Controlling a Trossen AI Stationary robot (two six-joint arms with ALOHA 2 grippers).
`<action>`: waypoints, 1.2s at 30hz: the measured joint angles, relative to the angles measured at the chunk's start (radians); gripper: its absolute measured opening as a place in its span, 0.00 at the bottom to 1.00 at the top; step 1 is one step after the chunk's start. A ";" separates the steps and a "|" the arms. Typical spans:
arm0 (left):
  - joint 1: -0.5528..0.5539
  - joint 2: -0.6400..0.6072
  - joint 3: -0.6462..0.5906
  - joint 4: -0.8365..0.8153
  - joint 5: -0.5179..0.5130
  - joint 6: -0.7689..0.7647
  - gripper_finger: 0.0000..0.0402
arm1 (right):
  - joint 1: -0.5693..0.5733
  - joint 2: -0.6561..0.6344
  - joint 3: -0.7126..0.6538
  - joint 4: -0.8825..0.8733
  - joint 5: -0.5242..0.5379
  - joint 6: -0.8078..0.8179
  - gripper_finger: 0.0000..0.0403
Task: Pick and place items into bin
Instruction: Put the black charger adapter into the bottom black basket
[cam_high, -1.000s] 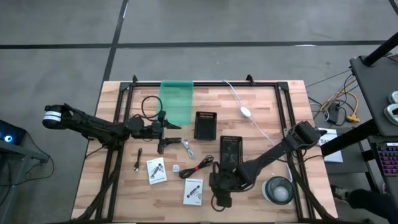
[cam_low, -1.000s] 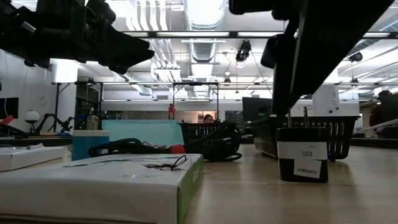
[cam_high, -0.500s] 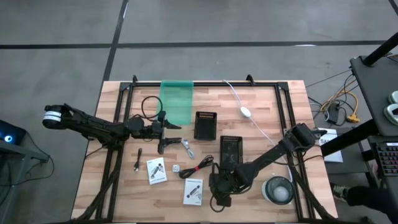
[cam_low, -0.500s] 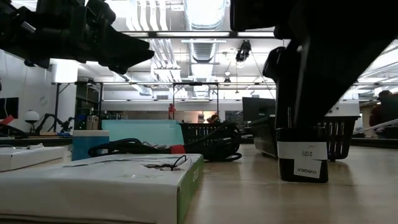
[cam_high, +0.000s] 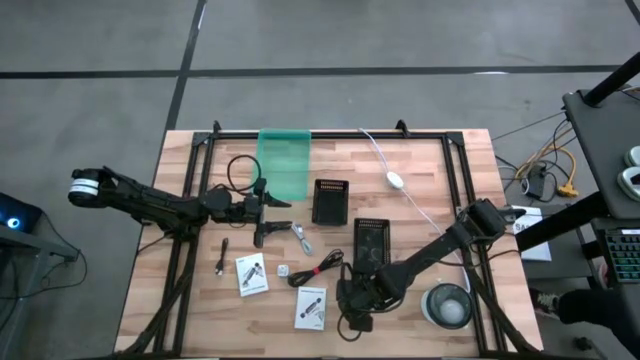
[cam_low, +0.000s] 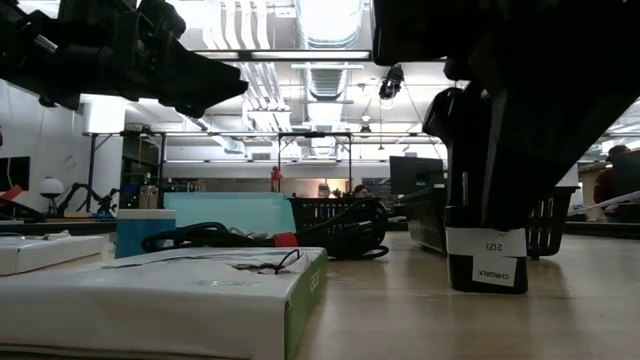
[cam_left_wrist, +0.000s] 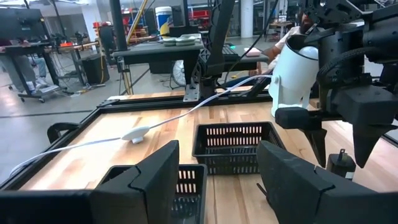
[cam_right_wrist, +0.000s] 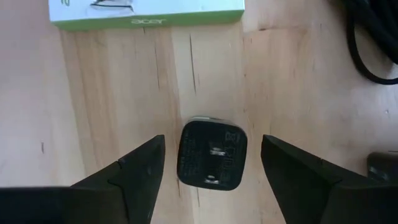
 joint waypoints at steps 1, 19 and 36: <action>0.000 0.000 0.000 0.000 0.000 0.000 0.50 | 0.000 0.003 -0.002 -0.001 0.000 0.000 0.61; 0.000 0.000 0.000 0.000 0.000 0.000 0.50 | 0.000 0.006 -0.026 0.024 0.000 0.003 0.47; 0.000 0.000 0.000 0.000 0.000 0.000 0.50 | 0.000 0.006 -0.027 0.048 0.018 0.040 0.34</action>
